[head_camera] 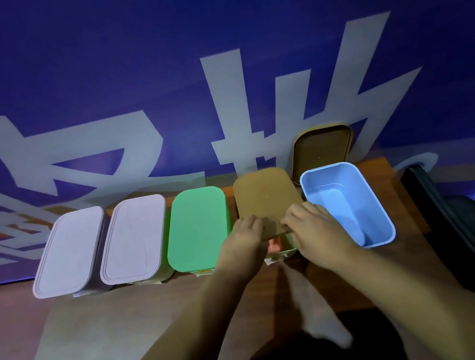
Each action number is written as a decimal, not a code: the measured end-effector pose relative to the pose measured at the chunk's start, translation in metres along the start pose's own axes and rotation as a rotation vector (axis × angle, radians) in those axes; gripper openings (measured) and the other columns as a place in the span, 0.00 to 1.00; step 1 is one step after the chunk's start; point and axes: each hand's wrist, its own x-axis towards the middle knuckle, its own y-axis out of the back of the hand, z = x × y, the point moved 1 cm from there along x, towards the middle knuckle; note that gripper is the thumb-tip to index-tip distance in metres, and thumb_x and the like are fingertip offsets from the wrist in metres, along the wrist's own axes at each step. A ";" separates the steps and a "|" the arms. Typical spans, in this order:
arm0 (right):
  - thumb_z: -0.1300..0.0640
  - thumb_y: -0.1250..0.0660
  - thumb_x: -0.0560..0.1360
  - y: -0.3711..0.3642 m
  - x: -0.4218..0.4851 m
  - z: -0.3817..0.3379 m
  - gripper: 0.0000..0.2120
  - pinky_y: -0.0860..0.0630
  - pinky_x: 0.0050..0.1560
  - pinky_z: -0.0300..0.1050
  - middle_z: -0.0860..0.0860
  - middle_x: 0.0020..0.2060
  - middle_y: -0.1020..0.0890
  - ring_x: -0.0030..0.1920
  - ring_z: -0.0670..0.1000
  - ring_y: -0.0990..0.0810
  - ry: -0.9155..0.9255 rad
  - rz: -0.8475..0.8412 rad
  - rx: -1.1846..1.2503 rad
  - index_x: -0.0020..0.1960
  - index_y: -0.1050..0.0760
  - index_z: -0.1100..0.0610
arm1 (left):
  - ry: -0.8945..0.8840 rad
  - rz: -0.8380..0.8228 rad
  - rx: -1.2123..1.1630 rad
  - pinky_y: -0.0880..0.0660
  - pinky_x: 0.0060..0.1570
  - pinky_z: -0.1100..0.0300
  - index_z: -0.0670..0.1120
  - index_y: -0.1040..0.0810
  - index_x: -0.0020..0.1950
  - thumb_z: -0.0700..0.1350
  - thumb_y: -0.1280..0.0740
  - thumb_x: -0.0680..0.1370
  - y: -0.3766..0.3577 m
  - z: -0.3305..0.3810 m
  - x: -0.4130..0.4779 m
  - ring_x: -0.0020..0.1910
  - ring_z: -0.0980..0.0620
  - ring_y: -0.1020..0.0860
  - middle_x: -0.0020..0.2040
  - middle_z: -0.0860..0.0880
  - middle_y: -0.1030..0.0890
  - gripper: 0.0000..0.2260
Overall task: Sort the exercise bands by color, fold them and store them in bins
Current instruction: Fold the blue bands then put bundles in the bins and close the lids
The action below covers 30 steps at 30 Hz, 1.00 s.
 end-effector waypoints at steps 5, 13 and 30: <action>0.59 0.31 0.76 -0.019 -0.023 -0.009 0.12 0.25 0.60 0.49 0.46 0.55 0.25 0.56 0.53 0.26 -0.014 -0.075 -0.020 0.59 0.23 0.49 | 0.012 -0.125 0.070 0.20 0.48 0.49 0.47 0.27 0.63 0.47 0.30 0.77 -0.008 0.007 -0.017 0.59 0.44 0.26 0.60 0.48 0.24 0.16; 0.56 0.32 0.79 -0.032 -0.034 -0.011 0.17 0.26 0.67 0.50 0.46 0.63 0.28 0.63 0.52 0.28 -0.039 -0.147 0.029 0.67 0.26 0.48 | -0.010 -0.179 0.121 0.21 0.58 0.49 0.47 0.28 0.69 0.45 0.31 0.80 -0.012 0.012 -0.024 0.63 0.44 0.26 0.64 0.47 0.24 0.18; 0.50 0.37 0.79 -0.046 -0.040 0.011 0.13 0.27 0.69 0.50 0.44 0.60 0.27 0.63 0.51 0.28 -0.068 -0.157 0.045 0.61 0.22 0.49 | 0.077 -0.151 0.051 0.24 0.66 0.49 0.47 0.31 0.72 0.61 0.34 0.79 -0.026 0.007 -0.018 0.67 0.45 0.27 0.72 0.47 0.29 0.27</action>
